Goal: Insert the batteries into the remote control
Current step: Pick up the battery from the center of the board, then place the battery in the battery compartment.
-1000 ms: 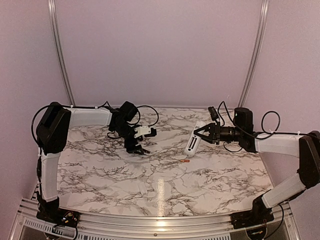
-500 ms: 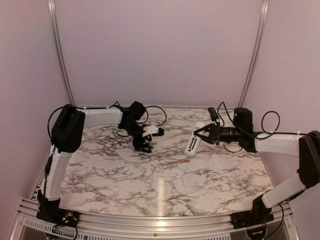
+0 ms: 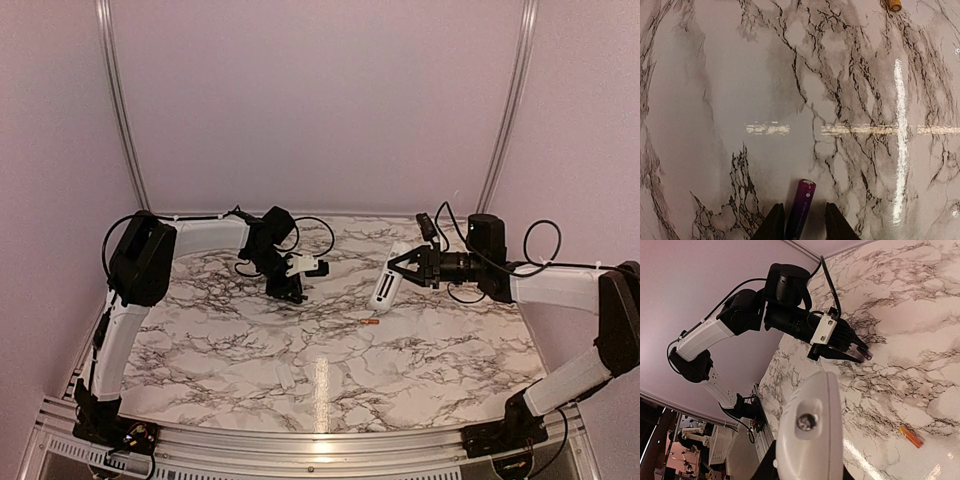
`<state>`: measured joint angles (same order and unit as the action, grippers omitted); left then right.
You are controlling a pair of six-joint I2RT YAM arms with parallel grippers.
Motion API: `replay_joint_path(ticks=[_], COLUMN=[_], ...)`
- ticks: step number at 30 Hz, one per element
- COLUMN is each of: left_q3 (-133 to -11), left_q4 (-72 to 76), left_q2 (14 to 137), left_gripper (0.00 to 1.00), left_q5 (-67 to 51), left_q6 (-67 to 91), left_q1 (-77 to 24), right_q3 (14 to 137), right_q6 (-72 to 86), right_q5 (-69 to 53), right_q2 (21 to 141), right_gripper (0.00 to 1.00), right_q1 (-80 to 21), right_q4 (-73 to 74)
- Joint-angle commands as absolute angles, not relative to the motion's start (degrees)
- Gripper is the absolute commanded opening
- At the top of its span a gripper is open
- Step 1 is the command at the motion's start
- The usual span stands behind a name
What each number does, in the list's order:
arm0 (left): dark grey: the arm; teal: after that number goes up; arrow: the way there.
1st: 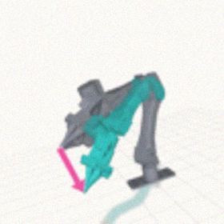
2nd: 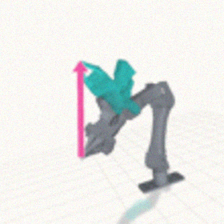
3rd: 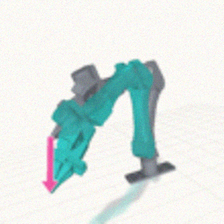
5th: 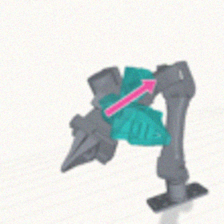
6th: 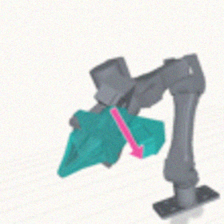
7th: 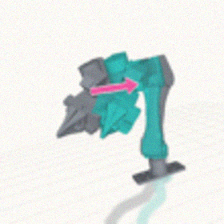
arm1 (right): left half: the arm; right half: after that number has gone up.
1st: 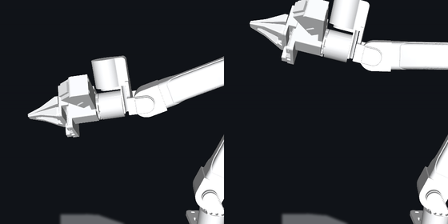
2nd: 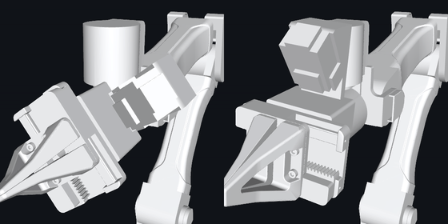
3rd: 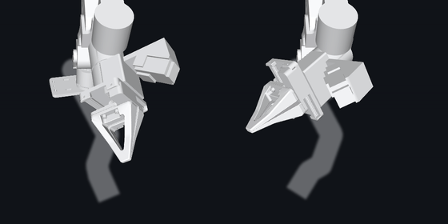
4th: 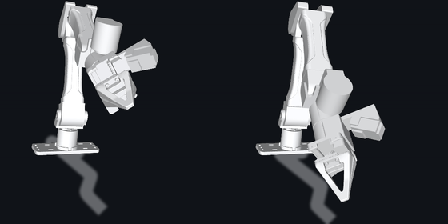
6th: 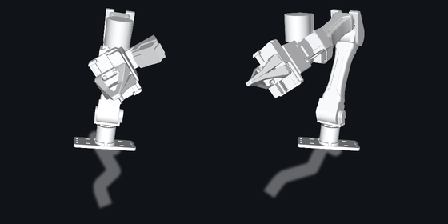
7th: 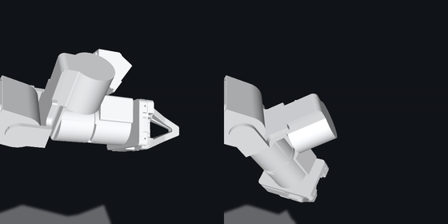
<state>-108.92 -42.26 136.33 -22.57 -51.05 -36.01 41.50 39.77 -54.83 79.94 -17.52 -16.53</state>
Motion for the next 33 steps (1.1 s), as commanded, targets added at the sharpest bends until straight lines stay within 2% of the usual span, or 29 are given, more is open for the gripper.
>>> replay_joint_path(ticks=[1, 6, 9, 16, 24, 33], left_q3=[-108.80, -105.58, -102.28, -81.14, -65.88, -56.41], left_q4=[-44.65, -41.97, -38.88, -13.81, -2.61, -8.51], left_q2=[137.71, 134.64, 131.04, 109.48, 88.21, 74.25], left_gripper=[0.25, 0.16, 0.15, 0.00, 0.00, 0.00], left_q5=[-17.89, -17.80, -17.85, -15.64, -3.36, 0.95], left_q6=[-49.77, -46.82, -43.47, -29.73, -6.53, 18.63], left_q1=[-36.07, -37.35, -38.22, -38.93, -41.22, -45.88], right_q3=[44.06, 43.67, 43.44, 42.70, 43.01, 41.38], right_q6=[38.86, 39.44, 39.83, 41.07, 42.70, 50.14], right_q5=[-54.58, -54.52, -54.29, -53.29, -51.38, -48.13], right_q2=[80.79, 81.60, 81.92, 82.36, 84.87, 89.33], right_gripper=[0.00, 0.00, 0.00, 0.00, 0.00, 0.00], right_q1=[-16.96, -17.01, -16.97, -17.82, -21.72, -29.03], right_q4=[-16.59, -17.68, -18.17, -20.27, -24.28, -34.11])
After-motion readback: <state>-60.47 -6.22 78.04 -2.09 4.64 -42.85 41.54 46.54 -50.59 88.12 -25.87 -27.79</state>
